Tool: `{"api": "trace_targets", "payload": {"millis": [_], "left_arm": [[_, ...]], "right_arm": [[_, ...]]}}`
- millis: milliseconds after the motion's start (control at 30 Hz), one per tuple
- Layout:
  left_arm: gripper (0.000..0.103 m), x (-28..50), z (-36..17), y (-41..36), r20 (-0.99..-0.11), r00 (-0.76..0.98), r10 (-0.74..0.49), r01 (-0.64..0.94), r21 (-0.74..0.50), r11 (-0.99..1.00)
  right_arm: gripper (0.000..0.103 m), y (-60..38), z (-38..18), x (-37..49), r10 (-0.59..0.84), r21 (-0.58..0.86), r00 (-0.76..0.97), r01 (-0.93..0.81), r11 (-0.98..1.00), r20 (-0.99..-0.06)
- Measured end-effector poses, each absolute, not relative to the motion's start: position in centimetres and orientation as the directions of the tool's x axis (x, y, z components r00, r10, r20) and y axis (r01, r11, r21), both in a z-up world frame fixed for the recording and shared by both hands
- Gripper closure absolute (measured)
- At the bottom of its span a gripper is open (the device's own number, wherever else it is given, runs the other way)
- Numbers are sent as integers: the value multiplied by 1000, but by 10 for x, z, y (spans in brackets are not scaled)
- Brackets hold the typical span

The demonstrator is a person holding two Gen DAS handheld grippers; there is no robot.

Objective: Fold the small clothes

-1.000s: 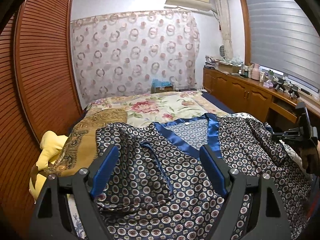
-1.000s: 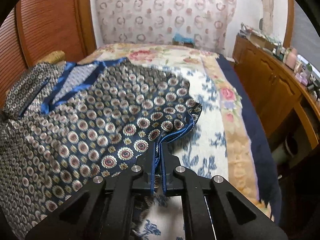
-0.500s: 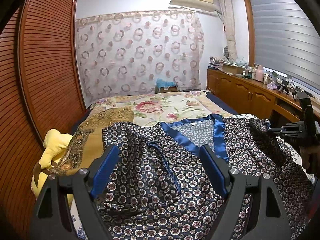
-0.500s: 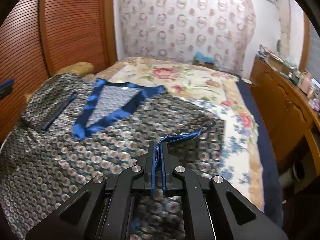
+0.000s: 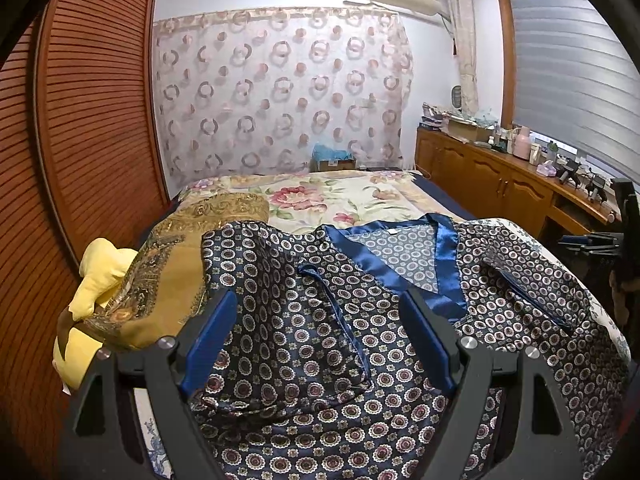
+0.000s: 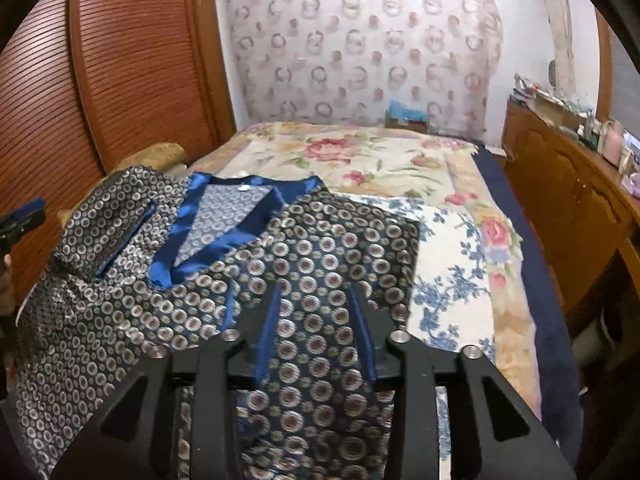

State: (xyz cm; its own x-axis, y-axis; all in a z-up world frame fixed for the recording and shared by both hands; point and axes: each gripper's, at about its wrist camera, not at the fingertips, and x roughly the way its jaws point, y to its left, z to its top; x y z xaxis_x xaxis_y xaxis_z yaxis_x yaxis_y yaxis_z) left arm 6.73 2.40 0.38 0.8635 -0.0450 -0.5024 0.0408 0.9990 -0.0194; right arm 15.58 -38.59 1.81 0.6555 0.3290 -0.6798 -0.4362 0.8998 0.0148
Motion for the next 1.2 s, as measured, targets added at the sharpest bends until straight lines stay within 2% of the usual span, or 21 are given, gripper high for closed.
{"api": "trace_targets", "payload": {"millis": [267,433,500,567,633,700,1067,1133,1200], "left_arm": [[19,93,-2,48,-531,847,-35,49,13,999],[25,121,-3,78,-572,820,-24,29,0,1000],[30,131,-3,88,-587,809,-30,26,-16,1000],[32,140,-4,97,-600,799,-36,23,-29,999],[39,150,-6,105,-615,787,-38,20,-36,999],[42,160,-7,111,-630,776,-41,18,-42,999],[43,198,-27,129,-698,715,-36,-3,-54,999],[43,201,-31,131,-706,707,-36,-3,-53,999],[43,202,-32,132,-711,703,-39,-2,-57,998]], "right_arm": [[59,-391,-23,204,224,-28,585,-390,920,-779],[59,-401,-34,238,223,4,543,-374,927,-809],[59,-404,-39,249,224,13,525,-374,927,-821],[59,-405,-43,257,217,9,515,-375,927,-829],[58,-406,-42,260,230,19,514,-382,924,-826],[58,-409,-42,265,246,40,507,-382,923,-826],[58,-398,-42,285,277,58,493,-413,909,-825],[63,-394,-41,286,279,54,493,-422,905,-824],[78,-393,-42,286,286,52,492,-435,899,-822]]}}
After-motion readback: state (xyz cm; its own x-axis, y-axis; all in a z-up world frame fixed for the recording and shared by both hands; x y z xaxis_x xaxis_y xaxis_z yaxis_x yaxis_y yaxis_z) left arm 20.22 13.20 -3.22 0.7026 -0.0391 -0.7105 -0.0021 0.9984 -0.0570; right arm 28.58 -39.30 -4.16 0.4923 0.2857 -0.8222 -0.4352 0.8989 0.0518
